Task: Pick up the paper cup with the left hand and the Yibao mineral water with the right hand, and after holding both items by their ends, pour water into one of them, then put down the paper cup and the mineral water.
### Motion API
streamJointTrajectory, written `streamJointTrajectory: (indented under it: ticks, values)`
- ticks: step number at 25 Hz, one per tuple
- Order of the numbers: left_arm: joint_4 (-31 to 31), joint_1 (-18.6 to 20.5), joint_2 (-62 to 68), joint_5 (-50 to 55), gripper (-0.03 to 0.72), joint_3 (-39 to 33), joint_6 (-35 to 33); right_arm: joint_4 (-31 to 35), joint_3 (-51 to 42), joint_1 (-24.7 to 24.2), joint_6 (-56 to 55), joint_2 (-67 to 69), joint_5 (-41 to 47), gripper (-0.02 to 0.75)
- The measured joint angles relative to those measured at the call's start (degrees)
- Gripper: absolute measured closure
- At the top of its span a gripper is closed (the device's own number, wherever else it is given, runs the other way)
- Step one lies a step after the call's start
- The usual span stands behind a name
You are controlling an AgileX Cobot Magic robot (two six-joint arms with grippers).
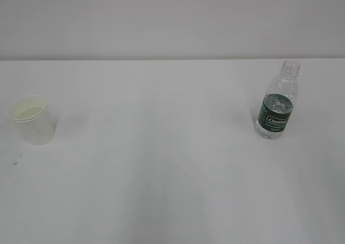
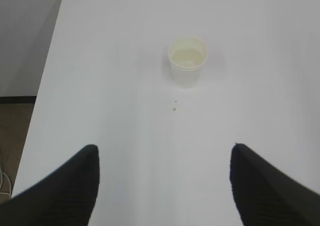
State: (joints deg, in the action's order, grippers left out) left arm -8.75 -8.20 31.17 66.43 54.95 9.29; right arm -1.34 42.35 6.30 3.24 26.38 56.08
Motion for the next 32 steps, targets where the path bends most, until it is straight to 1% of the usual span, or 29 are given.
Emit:
streamJointTrajectory:
  ticks: [7, 13, 18, 27, 32]
  values:
    - [1.5, 0.0, -3.8, -1.2, 0.124, -0.2, -0.8, 0.0, -0.8, 0.0, 0.0, -5.3, 0.0, 0.167]
    - [4.8, 0.0, -6.2, -1.3, 0.153, -0.2, -4.6, 0.0, -0.9, 0.0, 0.0, -9.7, 0.4, 0.169]
    - [5.9, 0.0, -9.9, -1.3, 0.157, -0.4, -5.4, 0.0, -3.3, 0.0, 0.0, -13.6, 0.4, 0.178]
    - [7.9, 0.0, -18.9, -1.4, 0.158, -6.9, -5.9, 0.0, -4.4, 0.0, 0.2, -14.9, 2.9, 0.180]
    - [9.6, 0.0, -21.2, -1.4, 0.158, -8.9, -6.7, 2.2, -4.8, 0.0, 1.7, -15.6, 3.0, 0.181]
